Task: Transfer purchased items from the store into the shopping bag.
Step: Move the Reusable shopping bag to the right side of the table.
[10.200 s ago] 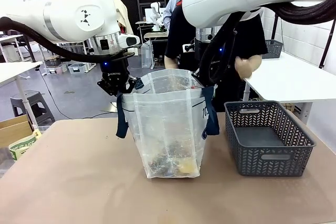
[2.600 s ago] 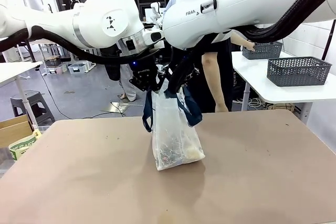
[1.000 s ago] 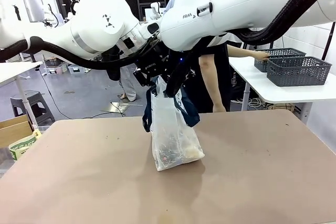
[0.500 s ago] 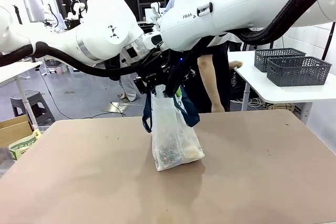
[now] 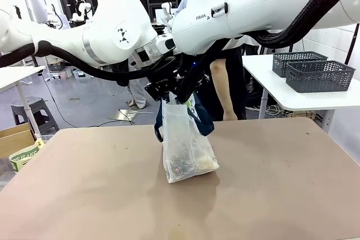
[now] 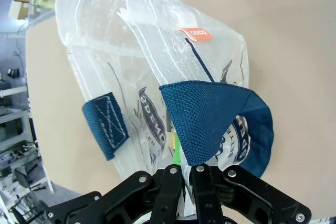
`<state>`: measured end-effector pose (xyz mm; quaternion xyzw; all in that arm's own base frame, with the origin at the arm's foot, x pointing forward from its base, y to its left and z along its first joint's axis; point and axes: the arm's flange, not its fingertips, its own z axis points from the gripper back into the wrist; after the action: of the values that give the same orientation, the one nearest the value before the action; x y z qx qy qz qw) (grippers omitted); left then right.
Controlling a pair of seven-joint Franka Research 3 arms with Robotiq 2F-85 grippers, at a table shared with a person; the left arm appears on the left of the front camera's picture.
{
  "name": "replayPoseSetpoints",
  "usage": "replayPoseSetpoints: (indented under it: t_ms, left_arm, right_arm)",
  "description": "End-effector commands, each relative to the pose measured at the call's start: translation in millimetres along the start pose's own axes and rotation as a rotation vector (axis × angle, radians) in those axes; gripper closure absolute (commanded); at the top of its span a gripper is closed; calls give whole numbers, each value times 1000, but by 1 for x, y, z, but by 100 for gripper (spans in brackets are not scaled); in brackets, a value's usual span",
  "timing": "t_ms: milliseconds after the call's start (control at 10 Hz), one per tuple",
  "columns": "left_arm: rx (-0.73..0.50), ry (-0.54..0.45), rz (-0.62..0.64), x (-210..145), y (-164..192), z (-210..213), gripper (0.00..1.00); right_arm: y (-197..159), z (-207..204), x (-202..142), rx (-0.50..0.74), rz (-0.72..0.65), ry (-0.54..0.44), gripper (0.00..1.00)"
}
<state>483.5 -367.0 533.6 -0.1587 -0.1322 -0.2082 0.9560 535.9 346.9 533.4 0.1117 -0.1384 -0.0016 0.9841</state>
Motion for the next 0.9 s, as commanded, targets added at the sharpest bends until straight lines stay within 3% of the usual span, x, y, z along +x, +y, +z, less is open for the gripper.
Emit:
replayPoseSetpoints:
  t_ms: [0, 800]
  left_arm:
    - [13, -8, 11, -3, -2, 5, 100]
    - [52, -21, -12, -8, -1, 12, 100]
  right_arm:
    - [1, 1, 3, 35, 9, -8, 100]
    - [0, 3, 1, 41, 22, -10, 100]
